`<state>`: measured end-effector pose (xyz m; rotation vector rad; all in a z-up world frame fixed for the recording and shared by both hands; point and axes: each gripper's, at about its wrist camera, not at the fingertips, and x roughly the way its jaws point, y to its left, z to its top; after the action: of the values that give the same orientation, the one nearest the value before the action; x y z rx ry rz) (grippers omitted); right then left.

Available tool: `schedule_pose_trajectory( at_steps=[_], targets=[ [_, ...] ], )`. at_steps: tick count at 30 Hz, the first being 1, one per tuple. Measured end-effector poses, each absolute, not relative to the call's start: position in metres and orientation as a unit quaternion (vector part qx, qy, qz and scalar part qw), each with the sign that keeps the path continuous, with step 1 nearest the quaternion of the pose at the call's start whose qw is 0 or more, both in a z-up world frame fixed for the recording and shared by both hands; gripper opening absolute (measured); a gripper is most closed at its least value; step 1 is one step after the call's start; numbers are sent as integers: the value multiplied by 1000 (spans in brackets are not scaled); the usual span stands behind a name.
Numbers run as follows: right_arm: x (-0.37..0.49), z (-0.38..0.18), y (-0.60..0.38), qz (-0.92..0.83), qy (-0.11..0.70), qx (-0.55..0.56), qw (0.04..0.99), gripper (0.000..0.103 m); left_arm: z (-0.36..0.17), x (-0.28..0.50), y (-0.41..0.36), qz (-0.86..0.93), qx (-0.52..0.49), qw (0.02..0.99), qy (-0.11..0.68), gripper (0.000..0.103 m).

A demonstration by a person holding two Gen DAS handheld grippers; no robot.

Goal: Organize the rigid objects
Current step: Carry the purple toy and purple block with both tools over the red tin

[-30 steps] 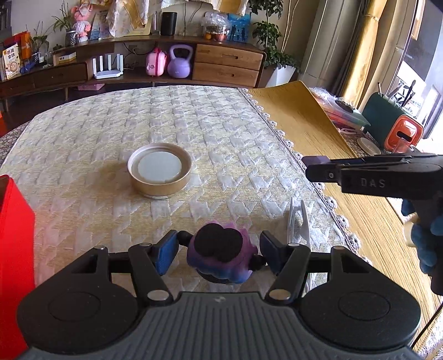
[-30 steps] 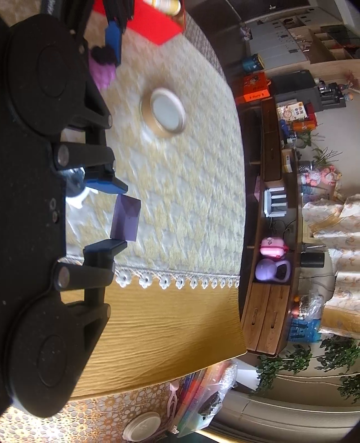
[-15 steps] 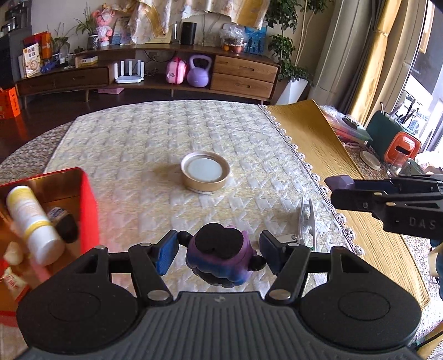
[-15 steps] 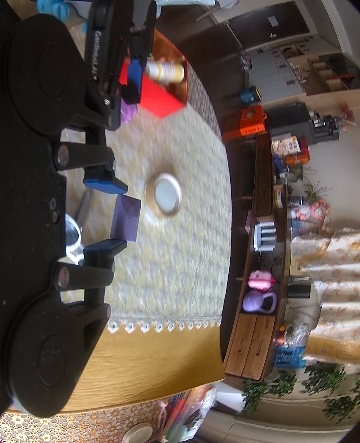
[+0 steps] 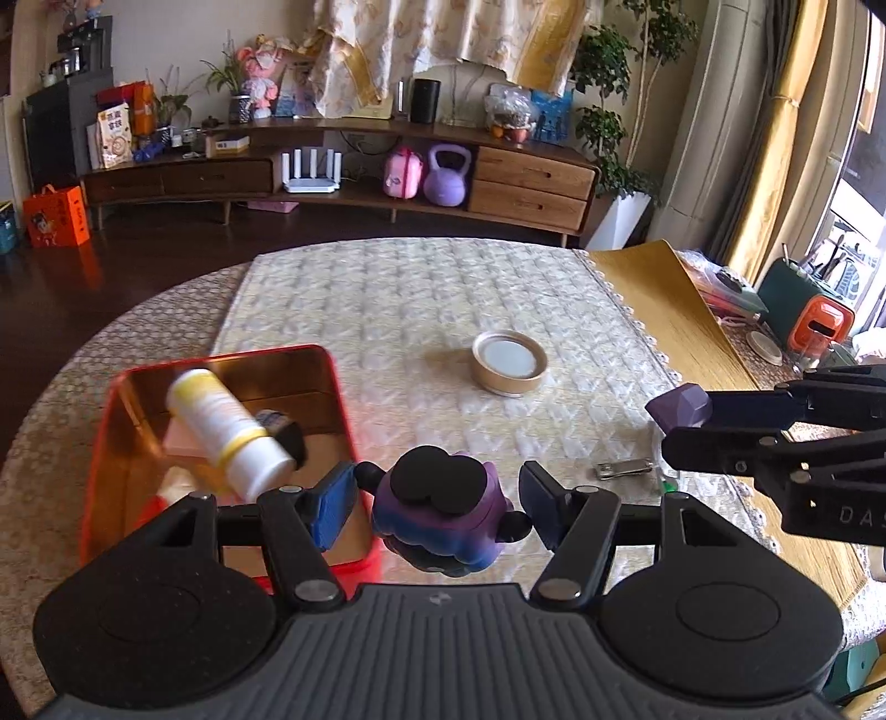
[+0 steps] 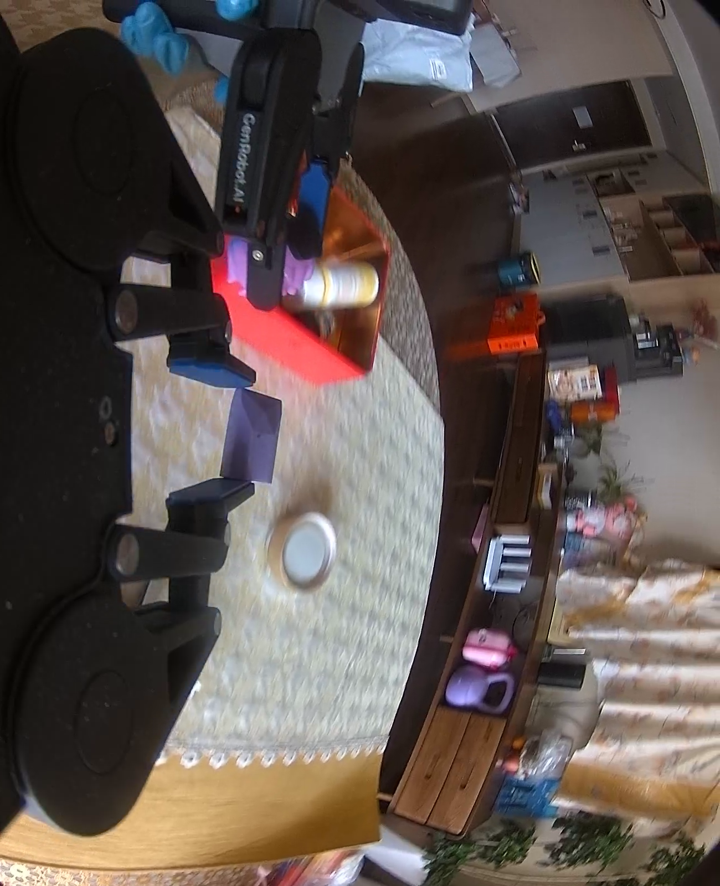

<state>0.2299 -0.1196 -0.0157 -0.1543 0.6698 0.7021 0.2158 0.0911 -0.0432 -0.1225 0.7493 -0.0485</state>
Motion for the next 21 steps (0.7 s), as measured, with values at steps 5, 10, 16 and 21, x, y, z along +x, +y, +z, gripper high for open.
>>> schedule_pose_trajectory(
  at_steps=[5, 10, 16, 21],
  targets=[
    [221, -16, -89, 355, 320, -88, 874, 35, -40, 204, 124, -5, -67, 928, 365, 64],
    [215, -19, -58, 371, 319, -101, 866, 35, -42, 199, 153, 14, -71, 927, 368, 64],
    [216, -24, -30, 381, 318, -115, 860, 35, -50, 198, 184, 35, -70, 924, 375, 64],
    [219, -32, -5, 388, 319, -133, 855, 35, -57, 204, 207, 56, -73, 920, 381, 64]
  ],
)
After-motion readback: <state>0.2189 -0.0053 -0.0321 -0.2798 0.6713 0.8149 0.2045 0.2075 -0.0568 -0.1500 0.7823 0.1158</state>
